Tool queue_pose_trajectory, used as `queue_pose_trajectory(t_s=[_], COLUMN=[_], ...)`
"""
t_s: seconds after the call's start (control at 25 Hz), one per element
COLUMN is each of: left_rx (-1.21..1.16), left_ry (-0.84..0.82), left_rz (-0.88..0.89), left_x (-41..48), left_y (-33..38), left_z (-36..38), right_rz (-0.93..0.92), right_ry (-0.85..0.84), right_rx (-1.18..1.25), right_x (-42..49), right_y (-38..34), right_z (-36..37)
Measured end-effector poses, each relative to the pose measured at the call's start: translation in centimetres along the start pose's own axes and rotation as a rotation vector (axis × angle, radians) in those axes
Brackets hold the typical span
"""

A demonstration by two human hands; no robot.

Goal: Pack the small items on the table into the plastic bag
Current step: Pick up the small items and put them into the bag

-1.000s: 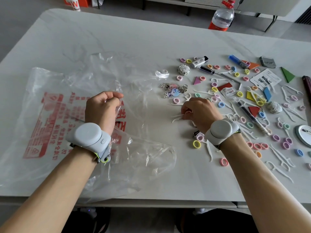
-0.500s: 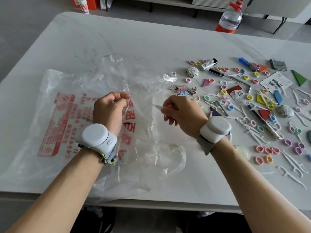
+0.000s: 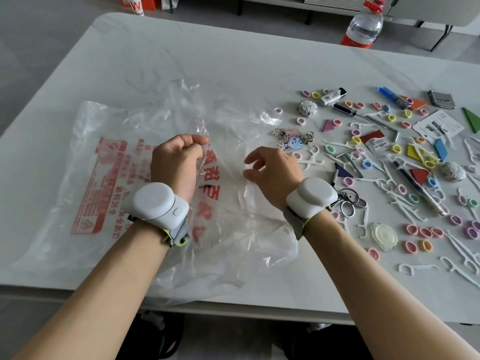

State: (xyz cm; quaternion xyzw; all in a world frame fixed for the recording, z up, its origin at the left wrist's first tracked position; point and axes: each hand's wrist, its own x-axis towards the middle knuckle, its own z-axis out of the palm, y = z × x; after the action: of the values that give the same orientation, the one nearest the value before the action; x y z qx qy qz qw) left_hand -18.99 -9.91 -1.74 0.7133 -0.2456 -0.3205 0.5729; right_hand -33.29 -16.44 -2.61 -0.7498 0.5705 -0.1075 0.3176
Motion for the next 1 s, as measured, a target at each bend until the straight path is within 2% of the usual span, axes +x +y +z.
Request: queue_pose_trajectory(t_s=[0.08,0.2,0.52,0.68,0.8,0.88,1.0], left_rx=[-0.001,-0.007,0.027,0.052,0.073,0.091,0.115], left_ry=[-0.012,-0.03,-0.079,-0.071,-0.056,-0.046,-0.033], left_rz=[0.016,0.003,-0.025,-0.031,-0.037,-0.032,-0.031], left_x=[-0.3,-0.6,-2.2,-2.9,-3.2,-3.2,-3.4], left_y=[0.3,0.4,0.6,0.8,0.8,0.8,0.8], left_z=[0.3,1.1,3.7,4.7,5.2,5.4,5.8], right_rz=[0.065,0.019,0.029,0.142,0.263,0.251,0.199], right_ry=[-0.057,-0.173,-0.092,-0.031,-0.094,-0.107,-0.042], right_rx=[-0.116,-0.102,-0.122,-0.372,-0.517,-0.506,-0.495], right_x=[-0.8,-2.0,-2.5,-3.8,-5.8,-6.6,-7.0], right_y=[0.6,0.4,4.3,7.6,9.4,9.6,9.6], right_z=[-0.1,1.3,-2.9,-7.8,-9.4,-8.8,-8.1])
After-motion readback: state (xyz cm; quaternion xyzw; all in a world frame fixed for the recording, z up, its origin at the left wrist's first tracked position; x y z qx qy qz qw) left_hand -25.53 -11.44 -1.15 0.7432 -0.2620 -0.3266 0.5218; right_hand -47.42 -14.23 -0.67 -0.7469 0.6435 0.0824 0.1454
